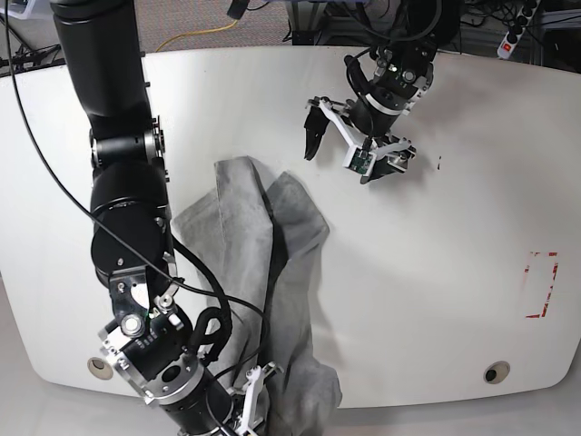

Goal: Fold the T-shirt properly

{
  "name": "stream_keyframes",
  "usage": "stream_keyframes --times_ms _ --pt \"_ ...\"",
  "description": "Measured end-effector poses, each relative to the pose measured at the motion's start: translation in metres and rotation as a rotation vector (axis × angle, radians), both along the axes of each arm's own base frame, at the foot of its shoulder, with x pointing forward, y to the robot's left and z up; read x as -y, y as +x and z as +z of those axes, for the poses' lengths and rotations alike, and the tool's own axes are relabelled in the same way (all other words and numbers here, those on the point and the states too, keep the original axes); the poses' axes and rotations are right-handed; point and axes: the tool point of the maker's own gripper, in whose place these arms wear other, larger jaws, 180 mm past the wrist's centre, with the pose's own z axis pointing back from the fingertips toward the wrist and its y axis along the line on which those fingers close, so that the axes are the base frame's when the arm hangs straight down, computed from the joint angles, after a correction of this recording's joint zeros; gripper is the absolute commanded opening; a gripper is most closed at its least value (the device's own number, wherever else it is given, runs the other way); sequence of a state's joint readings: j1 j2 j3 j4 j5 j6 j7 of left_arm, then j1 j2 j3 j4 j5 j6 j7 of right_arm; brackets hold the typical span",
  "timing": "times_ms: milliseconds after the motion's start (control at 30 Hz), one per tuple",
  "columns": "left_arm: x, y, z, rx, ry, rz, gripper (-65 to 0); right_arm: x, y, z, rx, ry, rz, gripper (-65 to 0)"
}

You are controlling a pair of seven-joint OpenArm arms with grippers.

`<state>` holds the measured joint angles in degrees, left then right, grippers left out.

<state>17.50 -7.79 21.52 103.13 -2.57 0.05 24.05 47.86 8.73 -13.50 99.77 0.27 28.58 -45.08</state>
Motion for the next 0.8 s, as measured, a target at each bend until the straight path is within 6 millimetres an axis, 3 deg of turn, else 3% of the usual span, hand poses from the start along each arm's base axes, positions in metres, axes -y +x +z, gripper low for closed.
stream_keyframes --times_ms 233,400,633,800 --pt "0.008 0.018 -0.023 -0.05 -0.002 0.025 -7.6 0.002 0.001 0.022 0.033 -0.008 -0.014 -65.0" --pt "0.022 0.046 -0.017 -0.024 -0.039 0.046 -7.6 0.002 0.001 0.024 0.038 -0.012 -0.014 -65.0" --pt "0.038 0.07 -0.039 -0.089 -0.037 0.054 -7.6 0.002 0.001 0.024 0.038 -0.013 -0.015 -65.0" --pt "0.05 0.085 -0.04 -0.088 -0.052 0.052 -7.6 0.002 0.001 0.024 0.038 -0.012 -0.014 -65.0"
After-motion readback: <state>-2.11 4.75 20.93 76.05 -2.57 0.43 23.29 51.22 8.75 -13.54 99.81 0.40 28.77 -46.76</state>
